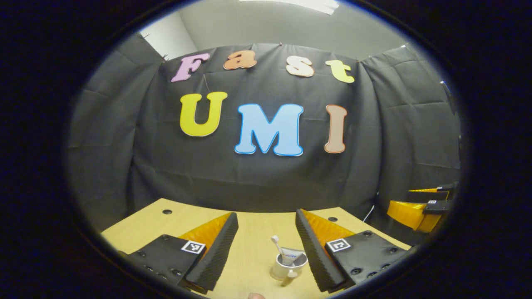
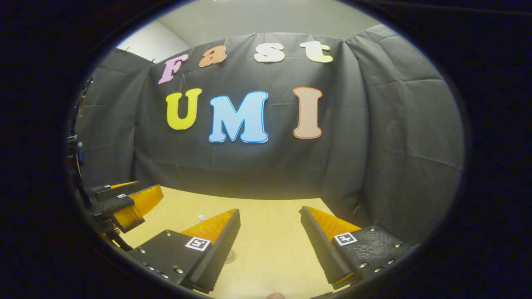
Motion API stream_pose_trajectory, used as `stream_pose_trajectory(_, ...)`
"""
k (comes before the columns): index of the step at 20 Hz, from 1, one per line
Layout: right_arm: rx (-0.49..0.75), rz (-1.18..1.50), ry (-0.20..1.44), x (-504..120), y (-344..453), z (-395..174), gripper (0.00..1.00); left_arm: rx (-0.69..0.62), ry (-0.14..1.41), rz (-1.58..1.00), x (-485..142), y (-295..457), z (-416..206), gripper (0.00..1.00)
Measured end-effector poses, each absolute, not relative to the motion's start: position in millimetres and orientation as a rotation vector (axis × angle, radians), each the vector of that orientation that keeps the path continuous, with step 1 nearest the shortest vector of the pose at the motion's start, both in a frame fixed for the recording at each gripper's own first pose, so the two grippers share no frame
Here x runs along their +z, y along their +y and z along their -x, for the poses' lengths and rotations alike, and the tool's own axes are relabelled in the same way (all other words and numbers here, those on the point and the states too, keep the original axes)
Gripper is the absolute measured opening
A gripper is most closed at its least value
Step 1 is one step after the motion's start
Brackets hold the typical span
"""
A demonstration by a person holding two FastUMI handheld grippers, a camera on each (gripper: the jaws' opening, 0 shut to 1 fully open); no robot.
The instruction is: Put the toothbrush and toothpaste on the desktop into the cup, then pick up the cup and place it on the coaster on the desktop.
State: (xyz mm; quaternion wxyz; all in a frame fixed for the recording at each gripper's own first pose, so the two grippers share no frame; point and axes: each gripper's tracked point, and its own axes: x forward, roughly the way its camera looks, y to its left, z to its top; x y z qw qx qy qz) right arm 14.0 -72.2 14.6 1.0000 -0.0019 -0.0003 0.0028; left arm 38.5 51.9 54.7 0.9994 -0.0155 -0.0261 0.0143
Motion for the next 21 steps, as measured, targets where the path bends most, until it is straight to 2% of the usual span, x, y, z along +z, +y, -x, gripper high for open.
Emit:
stream_pose_trajectory(5, -0.034, -0.021, -0.024, 21.5, -88.4, -10.3, 0.92, 0.005, -0.084, 0.026, 62.8, 40.8, -45.7, 0.90)
stream_pose_trajectory(12, -0.054, -0.031, -0.058, 23.1, -147.6, -13.1, 0.92, 0.054, -0.102, 0.048, 65.1, 7.2, -56.3, 0.90)
stream_pose_trajectory(17, -0.048, -0.043, -0.082, 24.4, -210.6, -16.2, 0.92, 0.140, -0.105, 0.048, 60.9, -41.7, -60.5, 0.90)
stream_pose_trajectory(21, -0.045, -0.009, -0.104, 22.8, -268.7, -18.3, 0.92, 0.140, -0.148, 0.107, 57.1, -105.7, -68.9, 0.90)
